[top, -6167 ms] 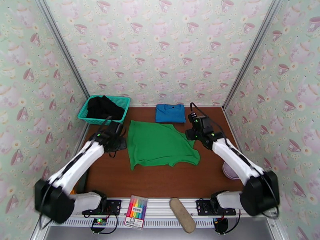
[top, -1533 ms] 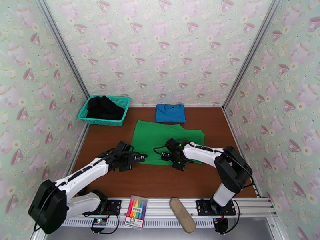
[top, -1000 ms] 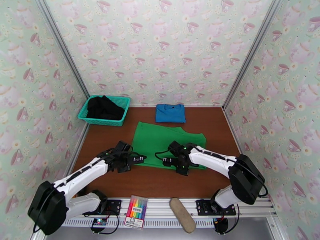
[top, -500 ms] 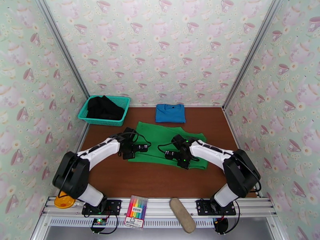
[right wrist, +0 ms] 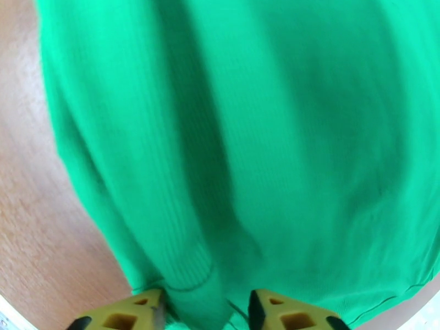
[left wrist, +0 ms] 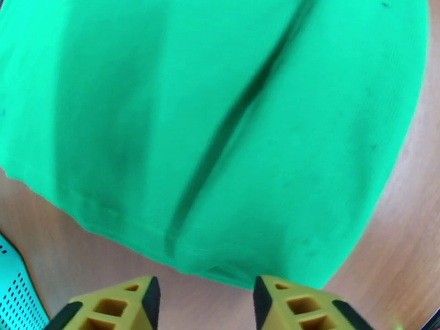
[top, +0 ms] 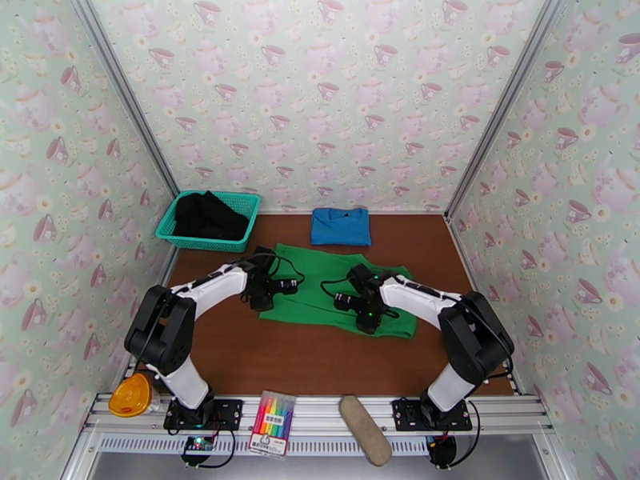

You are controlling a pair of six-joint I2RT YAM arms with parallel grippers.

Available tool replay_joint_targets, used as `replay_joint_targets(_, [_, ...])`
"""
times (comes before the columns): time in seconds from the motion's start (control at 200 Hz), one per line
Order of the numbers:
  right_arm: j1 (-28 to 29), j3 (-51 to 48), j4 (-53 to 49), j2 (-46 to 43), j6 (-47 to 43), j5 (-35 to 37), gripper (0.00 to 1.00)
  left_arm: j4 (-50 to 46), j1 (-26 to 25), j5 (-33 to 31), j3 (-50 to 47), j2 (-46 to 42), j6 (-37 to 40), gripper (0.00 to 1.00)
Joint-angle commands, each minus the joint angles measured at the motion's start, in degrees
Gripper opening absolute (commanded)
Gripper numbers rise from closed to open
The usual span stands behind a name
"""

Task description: Fold and stack the mixed laundry pile

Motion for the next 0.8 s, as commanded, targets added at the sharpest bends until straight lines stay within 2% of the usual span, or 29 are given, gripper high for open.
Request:
replay_joint_targets(0.0, [-1.4,1.5,1.5,-5.9,2.3,0.6,0.55,4.6,0.3,-3.9,1.3,-3.7,-3.3,0.58])
replay_joint_targets(0.095, [-3.8,2.7,2.8,-12.1,5.4,-0.4,0.61,11.0,0.4,-8.4,1.2,-8.9,-5.1,0.62])
replay_joint_targets(0.155, [-5.9,3.5,5.0,-16.6,8.0,-2.4,0.63,16.8,0.6,-10.8,0.4,-13.4,-7.4,0.70])
replay_joint_targets(0.195, [-7.7,3.3,7.6,-19.6,10.1,-4.3,0.67,20.7,0.9,-11.2,0.0,-16.5,-9.8,0.79])
replay_joint_targets(0.245, [-9.7,2.7,12.0,-22.8,13.2,-6.1,0.74,25.5,1.2,-11.4,-0.5,-19.6,-14.3,0.98])
replay_joint_targets(0.265, [-10.4,2.1,13.9,-24.0,14.5,-6.6,0.79,27.0,1.3,-11.9,-0.4,-20.4,-16.8,1.00])
replay_joint_targets(0.321, [-11.6,1.4,17.8,-25.5,17.0,-8.3,0.92,29.1,1.5,-13.7,0.7,-21.4,-24.3,1.00])
replay_joint_targets(0.376, [-12.2,3.1,17.7,-24.0,17.7,-11.3,0.97,23.3,2.3,-10.8,6.1,-19.1,-28.8,1.00])
replay_joint_targets(0.476, [-12.3,10.5,12.5,-16.4,15.1,-13.5,0.90,8.1,3.3,-6.4,19.7,-8.8,-33.0,0.99])
replay_joint_targets(0.591, [-12.3,17.8,10.2,-7.2,12.4,-12.6,0.87,-6.9,4.5,0.9,35.5,6.9,-35.4,0.82])
replay_joint_targets(0.681, [-12.3,21.5,10.2,-1.8,7.9,-12.5,0.87,-13.1,5.7,5.6,45.6,17.8,-37.7,0.73])
replay_joint_targets(0.796, [-12.8,26.2,8.7,5.2,2.7,-11.4,0.83,-16.4,6.8,8.5,54.4,27.1,-40.1,0.71])
